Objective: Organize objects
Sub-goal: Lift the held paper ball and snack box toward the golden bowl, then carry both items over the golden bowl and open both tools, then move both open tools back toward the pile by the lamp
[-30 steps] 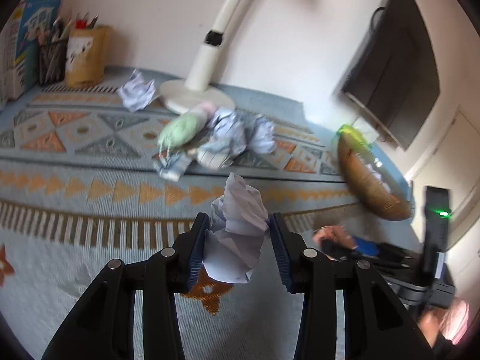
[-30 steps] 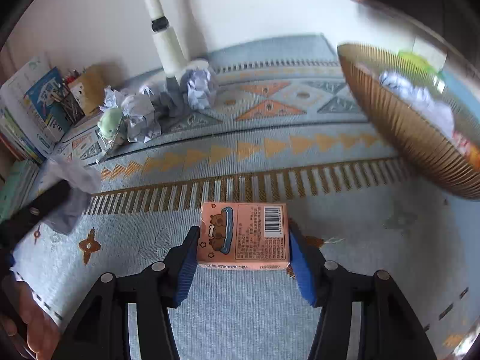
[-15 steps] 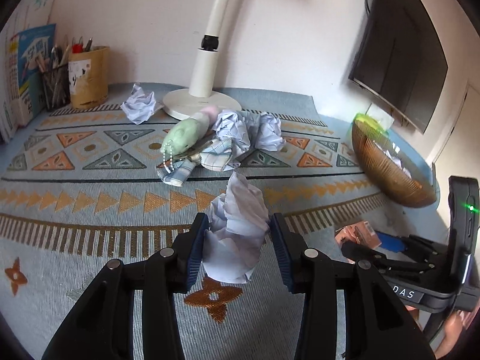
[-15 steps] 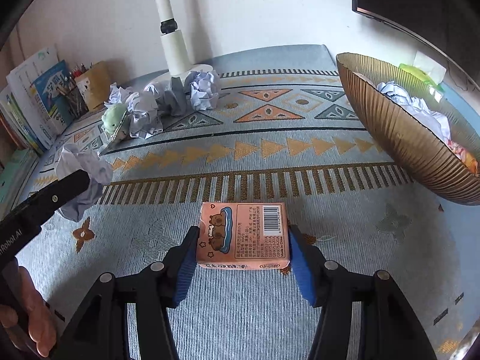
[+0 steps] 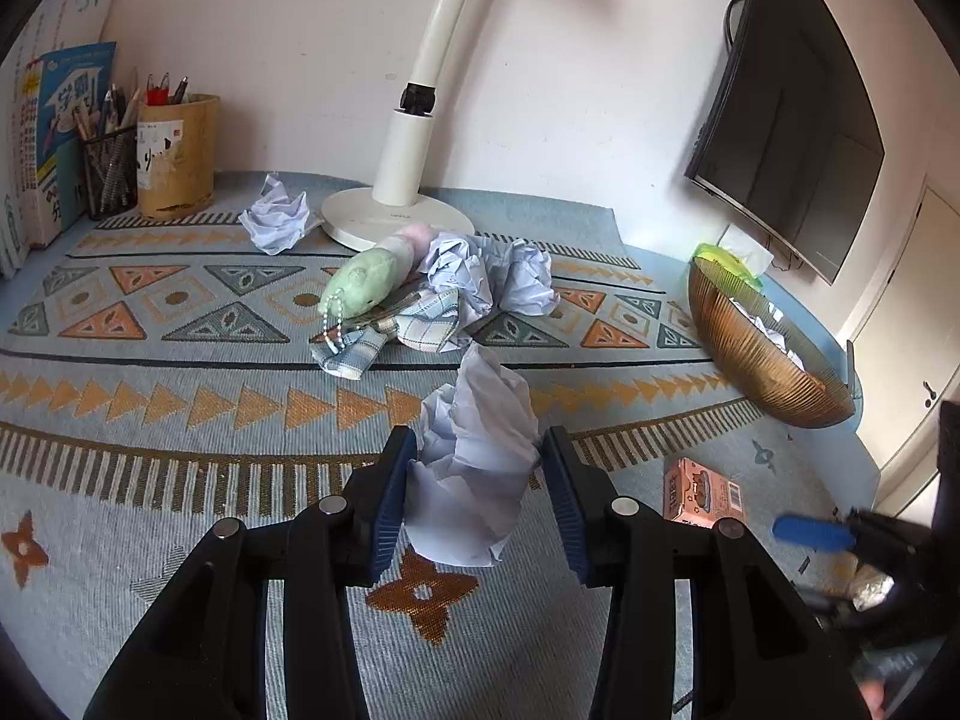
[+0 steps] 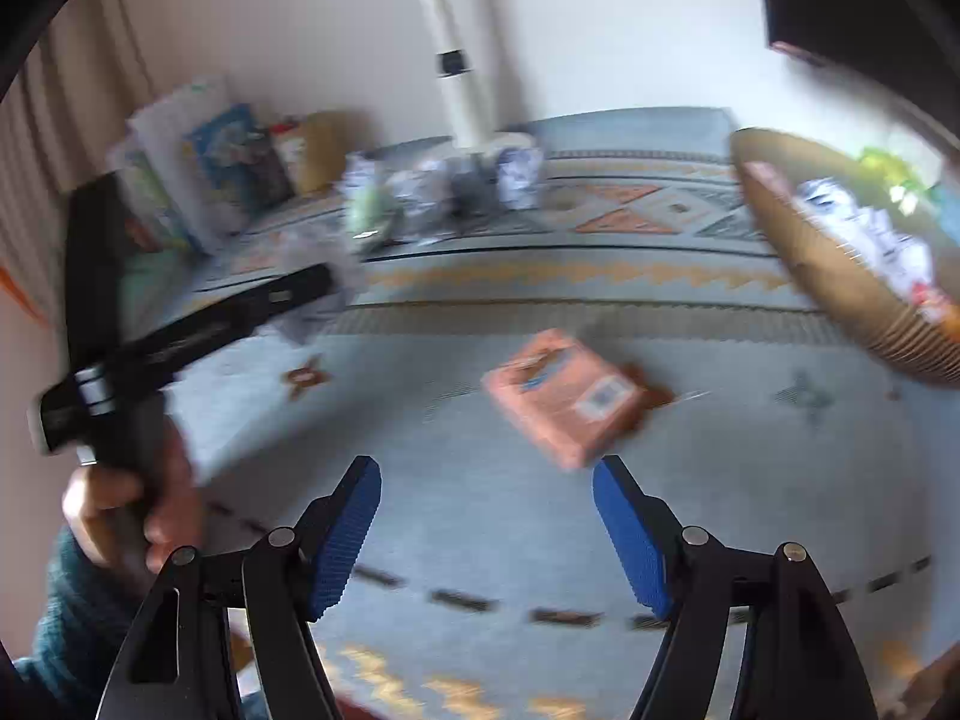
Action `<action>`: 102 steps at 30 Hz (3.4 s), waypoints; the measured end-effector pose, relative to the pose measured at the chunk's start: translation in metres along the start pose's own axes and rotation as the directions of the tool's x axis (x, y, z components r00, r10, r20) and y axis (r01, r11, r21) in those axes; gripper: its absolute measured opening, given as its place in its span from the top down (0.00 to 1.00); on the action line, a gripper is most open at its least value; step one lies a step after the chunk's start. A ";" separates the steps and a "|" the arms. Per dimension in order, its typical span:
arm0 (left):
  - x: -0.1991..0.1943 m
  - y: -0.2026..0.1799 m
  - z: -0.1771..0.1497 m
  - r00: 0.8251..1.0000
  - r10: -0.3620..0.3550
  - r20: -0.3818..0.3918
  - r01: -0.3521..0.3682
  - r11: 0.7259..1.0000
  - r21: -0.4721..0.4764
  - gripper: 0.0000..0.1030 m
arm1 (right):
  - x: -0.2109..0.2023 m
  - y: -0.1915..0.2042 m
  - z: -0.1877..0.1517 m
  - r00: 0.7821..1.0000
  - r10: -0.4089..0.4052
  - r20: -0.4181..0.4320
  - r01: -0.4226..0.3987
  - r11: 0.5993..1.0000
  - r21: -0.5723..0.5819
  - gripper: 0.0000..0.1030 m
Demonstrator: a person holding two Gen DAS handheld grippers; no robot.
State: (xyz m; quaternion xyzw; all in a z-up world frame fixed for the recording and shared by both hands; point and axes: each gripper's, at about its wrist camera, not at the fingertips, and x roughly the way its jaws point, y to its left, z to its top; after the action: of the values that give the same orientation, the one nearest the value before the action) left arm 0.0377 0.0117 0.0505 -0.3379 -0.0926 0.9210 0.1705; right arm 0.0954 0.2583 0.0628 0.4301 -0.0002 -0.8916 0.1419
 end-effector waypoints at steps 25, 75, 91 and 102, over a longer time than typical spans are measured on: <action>0.005 -0.006 -0.002 0.999 -0.006 -0.037 0.007 1.000 0.019 0.60 | 0.007 -0.005 -0.002 0.999 0.030 0.029 -0.029 0.999 -0.025 0.60; 0.078 -0.252 0.128 0.907 -0.417 -0.063 0.421 0.883 0.208 0.00 | -0.133 -0.203 0.107 0.884 -0.320 0.339 0.188 0.910 0.369 0.38; -0.021 -0.046 0.066 0.992 -0.070 0.102 0.078 0.994 -0.074 0.01 | -0.104 -0.052 0.080 0.933 -0.025 0.359 -0.001 0.998 0.070 0.00; -0.005 0.028 0.010 0.981 0.178 0.082 -0.168 0.979 -0.111 0.01 | 0.052 0.014 0.051 0.973 -0.168 0.159 0.181 0.981 -0.070 0.21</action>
State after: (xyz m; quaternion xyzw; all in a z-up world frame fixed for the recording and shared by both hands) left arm 0.0281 -0.0163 0.0527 -0.3106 -0.1183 0.9407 0.0676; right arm 0.0291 0.2257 0.0571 0.3526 0.0642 -0.9301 0.0803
